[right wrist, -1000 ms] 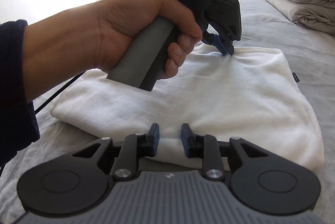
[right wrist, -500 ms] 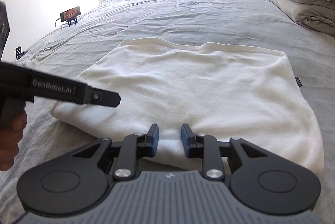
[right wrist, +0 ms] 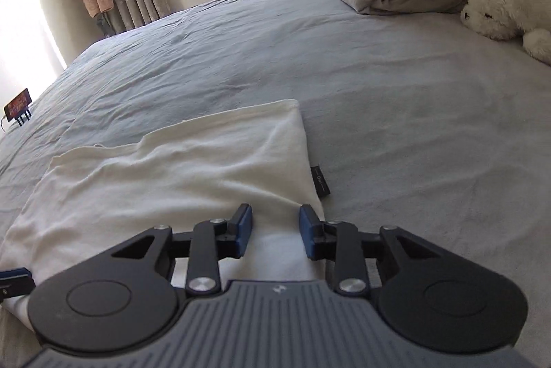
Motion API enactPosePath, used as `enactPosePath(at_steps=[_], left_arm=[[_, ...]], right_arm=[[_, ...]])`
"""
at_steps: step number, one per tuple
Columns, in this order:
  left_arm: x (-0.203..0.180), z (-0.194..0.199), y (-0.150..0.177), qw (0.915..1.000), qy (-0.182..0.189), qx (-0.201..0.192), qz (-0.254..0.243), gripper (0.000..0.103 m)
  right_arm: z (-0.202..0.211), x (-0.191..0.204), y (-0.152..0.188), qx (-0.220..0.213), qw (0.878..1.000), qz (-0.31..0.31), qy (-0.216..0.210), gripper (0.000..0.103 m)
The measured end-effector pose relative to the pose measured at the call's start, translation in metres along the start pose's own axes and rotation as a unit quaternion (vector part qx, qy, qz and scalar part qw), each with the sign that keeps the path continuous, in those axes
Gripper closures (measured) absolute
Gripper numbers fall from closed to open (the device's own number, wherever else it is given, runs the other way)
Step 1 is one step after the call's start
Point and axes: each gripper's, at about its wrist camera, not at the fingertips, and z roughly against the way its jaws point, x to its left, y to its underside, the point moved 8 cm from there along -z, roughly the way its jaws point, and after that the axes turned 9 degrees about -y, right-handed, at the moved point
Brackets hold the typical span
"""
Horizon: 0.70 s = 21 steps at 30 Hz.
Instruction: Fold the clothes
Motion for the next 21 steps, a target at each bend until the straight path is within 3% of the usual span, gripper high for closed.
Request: enactPosePath(at_steps=[2, 4, 6, 7, 10, 11, 14, 21], left_arm=[[0.001, 0.0, 0.0, 1.0, 0.002, 0.002, 0.008, 0.08], [-0.001, 0.0, 0.0, 1.0, -0.001, 0.001, 0.003, 0.08], [-0.002, 0.0, 0.0, 1.0, -0.004, -0.001, -0.001, 0.08], [-0.001, 0.0, 0.0, 1.0, -0.004, -0.001, -0.001, 0.08], [0.0, -0.001, 0.0, 1.0, -0.002, 0.001, 0.004, 0.08], [0.0, -0.001, -0.001, 1.0, -0.002, 0.001, 0.005, 0.08], [-0.001, 0.001, -0.002, 1.0, -0.006, -0.001, 0.006, 0.08], [-0.007, 0.012, -0.003, 0.9995, -0.026, -0.017, 0.002, 0.071]], right_arm=[[0.013, 0.007, -0.01, -0.032, 0.998, 0.026, 0.046, 0.075], [0.019, 0.024, -0.013, -0.051, 0.998, 0.038, 0.008, 0.075], [0.011, 0.035, -0.005, -0.031, 0.999, 0.038, -0.022, 0.077], [0.0, 0.038, 0.004, -0.007, 0.998, 0.054, -0.012, 0.078], [-0.004, 0.047, 0.014, 0.003, 0.993, 0.109, 0.039, 0.08], [0.003, 0.054, 0.011, -0.003, 0.993, 0.108, 0.042, 0.074], [0.029, 0.089, 0.015, -0.027, 0.993, 0.111, -0.011, 0.068], [0.044, 0.158, 0.077, 0.015, 0.981, 0.181, -0.075, 0.064]])
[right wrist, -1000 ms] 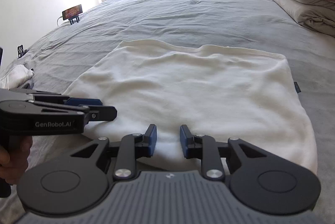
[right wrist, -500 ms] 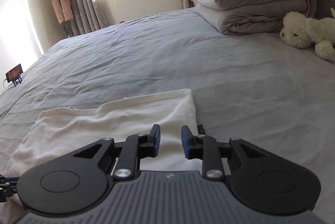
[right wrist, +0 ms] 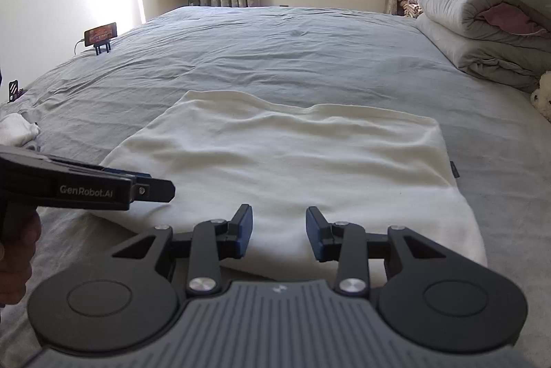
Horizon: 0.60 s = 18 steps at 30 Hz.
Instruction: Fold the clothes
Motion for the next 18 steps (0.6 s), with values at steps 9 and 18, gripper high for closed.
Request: enactPosePath(at_steps=[9, 18], left_arm=[[-0.006, -0.004, 0.008, 0.9995, -0.02, -0.012, -0.022, 0.069], [-0.009, -0.003, 0.01, 0.9989, -0.03, -0.015, -0.033, 0.069]], right_arm=[[-0.023, 0.007, 0.015, 0.021, 0.999, 0.013, 0.023, 0.063], [-0.013, 0.0, 0.008, 0.011, 1.0, -0.002, 0.016, 0.062]])
